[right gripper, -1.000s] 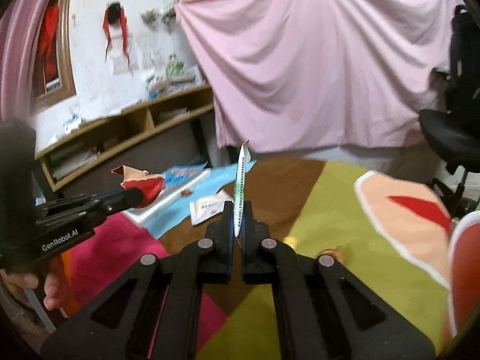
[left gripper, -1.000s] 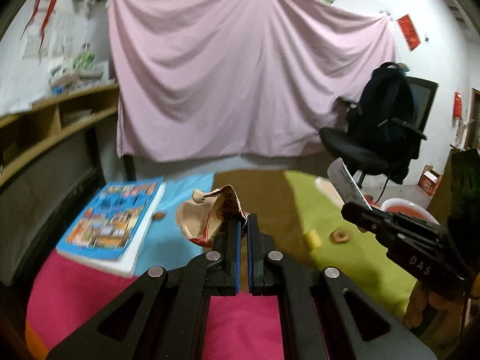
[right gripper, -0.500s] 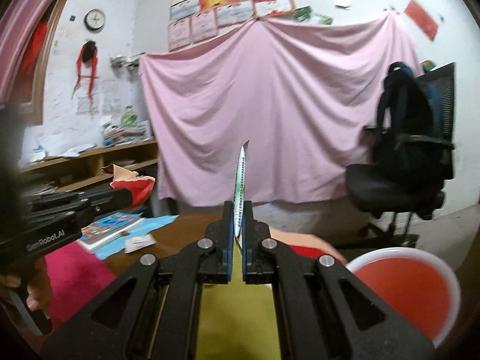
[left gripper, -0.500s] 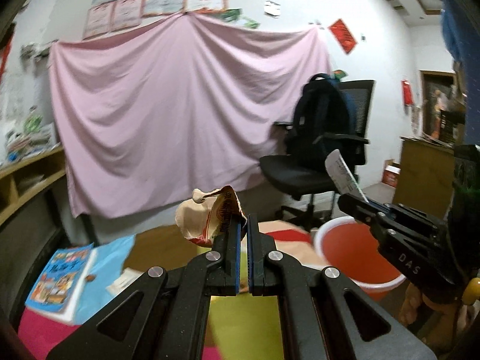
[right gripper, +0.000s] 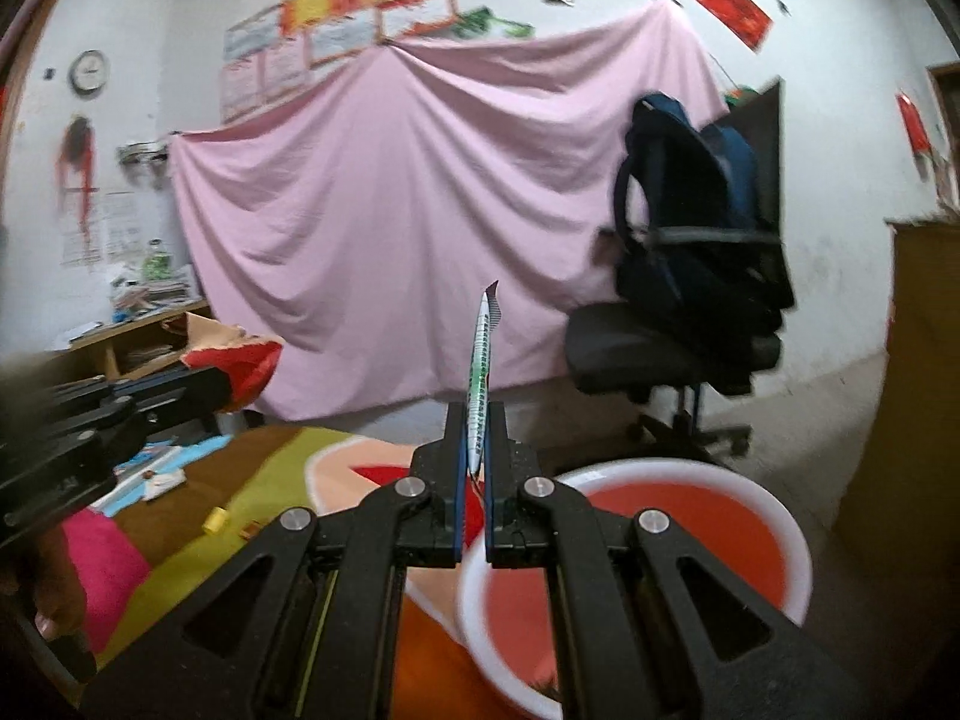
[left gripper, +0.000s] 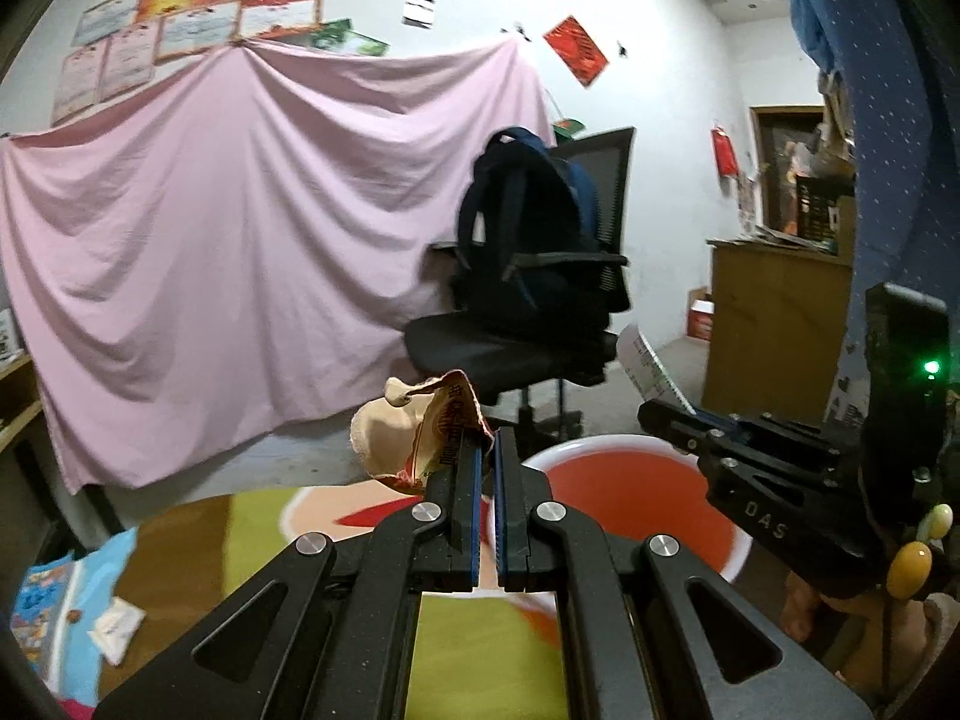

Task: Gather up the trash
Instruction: 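Carry the wrapper and toothpaste tube over the orange bucket, then open both grippers to drop the wrapper and tube into the bucket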

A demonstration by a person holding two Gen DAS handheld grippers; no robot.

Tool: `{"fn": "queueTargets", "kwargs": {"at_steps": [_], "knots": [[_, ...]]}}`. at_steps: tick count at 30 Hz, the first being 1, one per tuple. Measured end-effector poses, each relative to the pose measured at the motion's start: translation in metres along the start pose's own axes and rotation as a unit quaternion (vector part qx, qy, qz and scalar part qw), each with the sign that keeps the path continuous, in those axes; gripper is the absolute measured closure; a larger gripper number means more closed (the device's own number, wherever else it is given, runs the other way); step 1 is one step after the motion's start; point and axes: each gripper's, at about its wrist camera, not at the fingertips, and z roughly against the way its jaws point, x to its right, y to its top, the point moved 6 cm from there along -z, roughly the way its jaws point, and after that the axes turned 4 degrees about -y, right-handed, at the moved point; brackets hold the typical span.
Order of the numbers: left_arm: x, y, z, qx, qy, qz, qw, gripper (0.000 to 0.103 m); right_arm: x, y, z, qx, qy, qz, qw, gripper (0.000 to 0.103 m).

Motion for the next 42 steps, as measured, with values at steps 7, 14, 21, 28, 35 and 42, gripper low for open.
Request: {"fn": "queueTargets", "kwargs": {"at_steps": [7, 14, 21, 28, 35, 42], "knots": [[0.029, 0.0, -0.045, -0.03, -0.038, 0.002, 0.9988, 0.101, 0.052, -0.016, -0.004, -0.039, -0.04, -0.039, 0.998, 0.069], [0.038, -0.012, -0.076, -0.081, -0.062, 0.027, 0.9944, 0.101, 0.071, -0.031, -0.008, -0.072, -0.053, -0.061, 0.994, 0.069], [0.036, -0.024, -0.095, -0.131, -0.084, 0.062, 0.9859, 0.101, 0.08, -0.043, -0.019, -0.106, -0.057, -0.073, 0.99, 0.069], [0.036, -0.029, -0.1, -0.149, -0.093, 0.078, 0.9813, 0.101, 0.081, -0.048, -0.022, -0.119, -0.055, -0.074, 0.989, 0.068], [0.033, -0.033, -0.103, -0.165, -0.093, 0.085, 0.9782, 0.1, 0.081, -0.051, -0.023, -0.124, -0.058, -0.075, 0.988, 0.067], [0.029, -0.035, -0.106, -0.168, -0.093, 0.098, 0.9766, 0.1, 0.086, -0.052, -0.025, -0.128, -0.062, -0.08, 0.987, 0.064]]}}
